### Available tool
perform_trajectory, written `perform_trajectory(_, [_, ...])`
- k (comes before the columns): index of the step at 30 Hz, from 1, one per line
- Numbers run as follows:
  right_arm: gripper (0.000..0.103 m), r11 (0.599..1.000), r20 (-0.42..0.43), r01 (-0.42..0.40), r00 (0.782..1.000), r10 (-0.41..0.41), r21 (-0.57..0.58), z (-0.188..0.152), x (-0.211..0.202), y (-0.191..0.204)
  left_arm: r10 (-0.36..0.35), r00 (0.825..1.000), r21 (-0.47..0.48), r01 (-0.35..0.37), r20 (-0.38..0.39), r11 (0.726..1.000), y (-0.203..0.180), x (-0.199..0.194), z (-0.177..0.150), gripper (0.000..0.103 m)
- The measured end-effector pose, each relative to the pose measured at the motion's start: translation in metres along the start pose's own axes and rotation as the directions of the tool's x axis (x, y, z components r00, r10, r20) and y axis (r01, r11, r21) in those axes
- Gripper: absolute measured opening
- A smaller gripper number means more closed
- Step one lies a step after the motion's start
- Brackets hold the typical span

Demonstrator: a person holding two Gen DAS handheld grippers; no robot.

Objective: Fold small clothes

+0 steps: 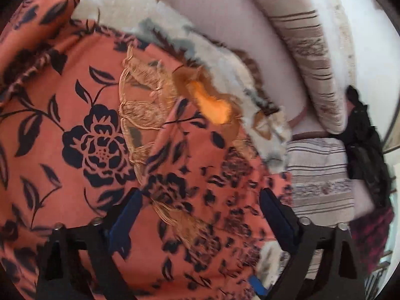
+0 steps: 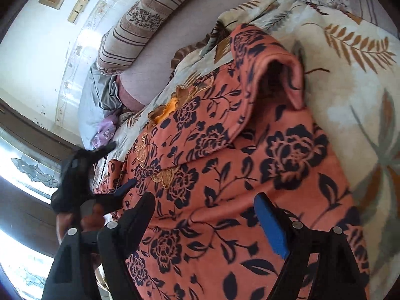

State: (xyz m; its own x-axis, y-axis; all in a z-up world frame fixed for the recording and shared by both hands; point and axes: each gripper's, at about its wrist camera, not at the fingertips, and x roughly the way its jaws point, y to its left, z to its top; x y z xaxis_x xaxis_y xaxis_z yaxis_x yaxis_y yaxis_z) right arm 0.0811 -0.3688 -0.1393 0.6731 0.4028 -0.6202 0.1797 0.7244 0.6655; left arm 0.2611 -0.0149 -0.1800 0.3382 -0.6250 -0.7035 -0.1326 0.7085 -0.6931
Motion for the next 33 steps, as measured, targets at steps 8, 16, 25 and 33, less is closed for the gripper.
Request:
perform_trajectory(8, [0.084,1.0,0.014,0.016,1.0,-0.017,0.021,0.006,-0.01,-0.02,0.089,0.996,0.067,-0.089,0.007,0.994,-0.004,0.005,0.008,0.011])
perform_trajectory(16, [0.087,1.0,0.091,0.004,0.996,-0.006,0.029,0.039,-0.025,-0.014,0.204,0.931,0.244,-0.283,0.302,0.927,-0.009,-0.076,-0.007,0.012])
perform_trajectory(25, [0.093,0.963,0.049,-0.189,0.982,0.182,0.194,0.101,0.04,-0.033,0.307,0.931,0.163,-0.34,0.198,0.926,0.06,-0.034,0.006,0.015])
perform_trajectory(33, [0.093,0.982,0.073,-0.152,0.987,0.145,0.113,0.117,0.04,-0.006,0.293,0.937,0.184,-0.327,0.19,0.927,0.059,-0.032,0.006,0.016])
